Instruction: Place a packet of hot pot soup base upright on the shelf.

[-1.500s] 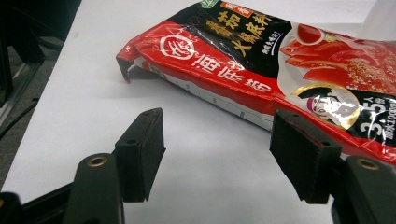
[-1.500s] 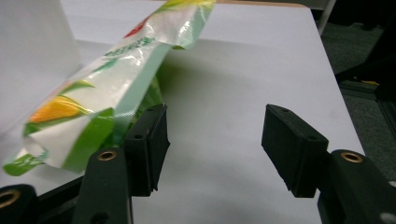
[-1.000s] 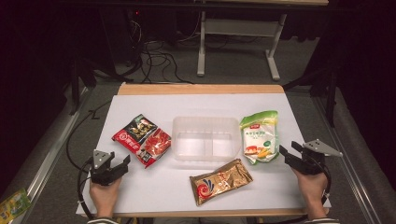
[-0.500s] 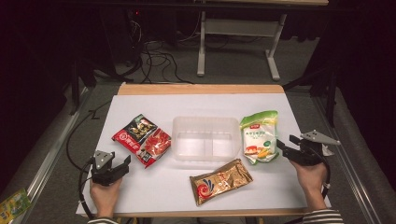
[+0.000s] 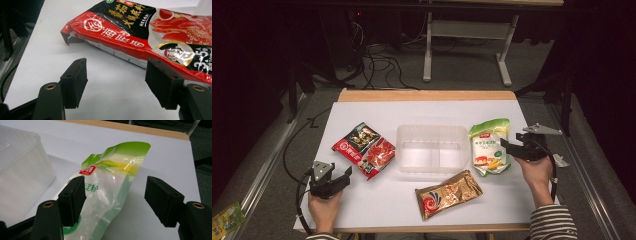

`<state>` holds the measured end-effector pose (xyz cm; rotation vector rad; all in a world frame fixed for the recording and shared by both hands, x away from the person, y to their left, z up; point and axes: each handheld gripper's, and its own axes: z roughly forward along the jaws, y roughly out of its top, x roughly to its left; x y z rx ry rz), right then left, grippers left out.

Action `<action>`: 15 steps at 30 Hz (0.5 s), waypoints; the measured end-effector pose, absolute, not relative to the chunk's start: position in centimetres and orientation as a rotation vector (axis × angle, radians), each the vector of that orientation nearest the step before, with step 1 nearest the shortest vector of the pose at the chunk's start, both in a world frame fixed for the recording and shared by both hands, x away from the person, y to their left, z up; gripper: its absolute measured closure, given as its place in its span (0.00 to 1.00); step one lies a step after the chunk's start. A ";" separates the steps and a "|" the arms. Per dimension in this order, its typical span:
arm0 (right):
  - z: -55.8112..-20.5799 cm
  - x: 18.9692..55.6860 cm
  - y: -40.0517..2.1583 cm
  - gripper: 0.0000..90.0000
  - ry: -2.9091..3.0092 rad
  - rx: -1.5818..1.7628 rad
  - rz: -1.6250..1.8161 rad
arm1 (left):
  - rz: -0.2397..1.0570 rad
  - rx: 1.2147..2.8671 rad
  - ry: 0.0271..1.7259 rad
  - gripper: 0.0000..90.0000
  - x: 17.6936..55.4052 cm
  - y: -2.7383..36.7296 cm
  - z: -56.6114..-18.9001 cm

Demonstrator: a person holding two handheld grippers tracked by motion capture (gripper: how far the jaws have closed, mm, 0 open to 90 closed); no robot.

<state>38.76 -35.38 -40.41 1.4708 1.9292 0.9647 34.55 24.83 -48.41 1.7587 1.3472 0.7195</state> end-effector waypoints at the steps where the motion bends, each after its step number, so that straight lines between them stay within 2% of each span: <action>1: -40.4 39.1 -35.3 0.37 1.937 1.476 0.956 | 0.720 1.758 1.345 0.38 34.5 24.8 -48.4; 15: -41.1 41.8 -34.4 0.36 1.992 1.521 0.895 | 0.717 1.766 1.341 0.38 34.5 24.8 -48.4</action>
